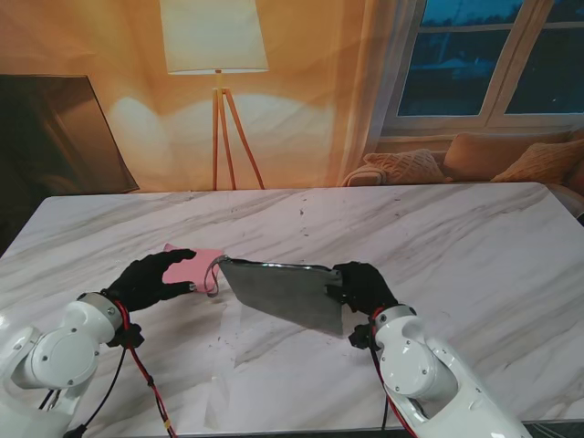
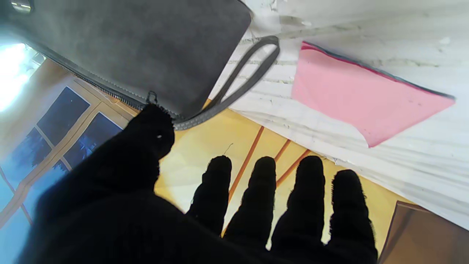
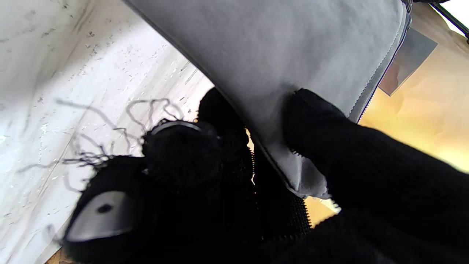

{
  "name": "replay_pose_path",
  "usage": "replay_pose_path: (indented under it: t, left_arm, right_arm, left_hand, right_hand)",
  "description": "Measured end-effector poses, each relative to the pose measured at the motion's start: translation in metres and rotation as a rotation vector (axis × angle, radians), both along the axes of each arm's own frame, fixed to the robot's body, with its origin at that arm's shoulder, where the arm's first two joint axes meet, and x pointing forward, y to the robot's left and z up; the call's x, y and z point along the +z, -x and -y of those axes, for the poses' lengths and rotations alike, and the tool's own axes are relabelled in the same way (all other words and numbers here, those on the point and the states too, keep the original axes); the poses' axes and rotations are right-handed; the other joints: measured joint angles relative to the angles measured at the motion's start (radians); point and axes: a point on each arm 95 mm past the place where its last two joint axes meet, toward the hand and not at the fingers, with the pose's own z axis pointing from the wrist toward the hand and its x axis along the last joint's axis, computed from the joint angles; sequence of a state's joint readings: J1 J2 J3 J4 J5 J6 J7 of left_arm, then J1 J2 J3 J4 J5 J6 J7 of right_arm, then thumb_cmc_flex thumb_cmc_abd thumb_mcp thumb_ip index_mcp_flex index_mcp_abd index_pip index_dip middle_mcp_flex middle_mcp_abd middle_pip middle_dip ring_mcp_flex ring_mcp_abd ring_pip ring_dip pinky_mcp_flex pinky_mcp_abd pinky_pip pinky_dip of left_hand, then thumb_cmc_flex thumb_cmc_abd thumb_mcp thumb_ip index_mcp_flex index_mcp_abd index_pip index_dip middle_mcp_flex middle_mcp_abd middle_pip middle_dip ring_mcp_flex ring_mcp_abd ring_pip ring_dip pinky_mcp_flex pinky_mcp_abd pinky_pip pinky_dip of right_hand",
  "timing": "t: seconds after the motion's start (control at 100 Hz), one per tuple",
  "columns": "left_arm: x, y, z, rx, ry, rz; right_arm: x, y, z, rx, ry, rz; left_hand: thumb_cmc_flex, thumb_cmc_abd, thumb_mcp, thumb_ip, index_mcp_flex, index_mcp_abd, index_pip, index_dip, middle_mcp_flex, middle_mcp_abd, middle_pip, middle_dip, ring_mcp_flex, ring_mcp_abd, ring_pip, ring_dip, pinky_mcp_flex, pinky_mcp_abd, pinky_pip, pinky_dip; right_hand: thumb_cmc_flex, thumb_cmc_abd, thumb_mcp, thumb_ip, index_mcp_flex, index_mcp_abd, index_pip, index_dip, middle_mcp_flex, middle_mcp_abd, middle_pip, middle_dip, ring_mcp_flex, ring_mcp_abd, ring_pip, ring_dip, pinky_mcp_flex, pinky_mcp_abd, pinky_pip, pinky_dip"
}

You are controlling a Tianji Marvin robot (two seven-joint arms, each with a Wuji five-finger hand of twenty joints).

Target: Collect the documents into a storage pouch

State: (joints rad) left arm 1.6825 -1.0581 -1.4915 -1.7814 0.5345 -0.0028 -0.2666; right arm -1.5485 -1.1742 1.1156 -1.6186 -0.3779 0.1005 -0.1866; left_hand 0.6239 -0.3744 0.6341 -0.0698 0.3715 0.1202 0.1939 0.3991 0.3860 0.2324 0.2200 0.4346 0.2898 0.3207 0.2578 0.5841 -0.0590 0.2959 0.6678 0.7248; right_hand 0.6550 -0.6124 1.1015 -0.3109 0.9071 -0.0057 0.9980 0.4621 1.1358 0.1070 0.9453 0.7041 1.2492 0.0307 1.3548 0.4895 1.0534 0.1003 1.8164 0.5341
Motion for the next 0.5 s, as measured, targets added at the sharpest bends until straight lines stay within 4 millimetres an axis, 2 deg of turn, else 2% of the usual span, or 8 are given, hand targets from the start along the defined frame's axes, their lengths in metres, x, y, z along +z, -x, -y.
replay_pose_path:
  t: [0.1, 0.5]
  left_arm:
    - [-0.006, -0.005, 0.006, -0.006, 0.020, -0.032]
    - [-0.030, -0.022, 0.036, -0.078, 0.094, -0.151]
  right_arm:
    - [-0.001, 0.001, 0.001, -0.002, 0.000, -0.004]
    - [-0.003, 0.004, 0.004, 0.012, -0.004, -0.005]
  left_hand:
    - [-0.003, 0.001, -0.006, -0.001, -0.008, 0.014, -0.016, -0.008, 0.000, 0.000, 0.000, -0.001, 0.000, 0.000, -0.007, -0.003, 0.000, -0.001, -0.003, 0.000]
    - [-0.003, -0.011, 0.004, -0.001, -0.011, 0.015, -0.042, -0.023, -0.013, -0.014, -0.001, -0.027, -0.011, -0.014, -0.050, -0.047, 0.011, -0.003, -0.012, 0.012]
  right_hand:
    - [0.000, 0.007, 0.000, 0.000, 0.000, 0.000, -0.001, -0.002, 0.000, 0.000, -0.002, -0.005, -0.002, 0.000, 0.000, 0.000, -0.010, 0.000, 0.000, 0.000]
    - [0.010, 0.022, -0.019, 0.000, -0.002, 0.000, -0.004, -0.035, -0.022, 0.004, -0.020, -0.042, -0.042, 0.007, -0.037, 0.000, -0.066, 0.002, 0.000, 0.000]
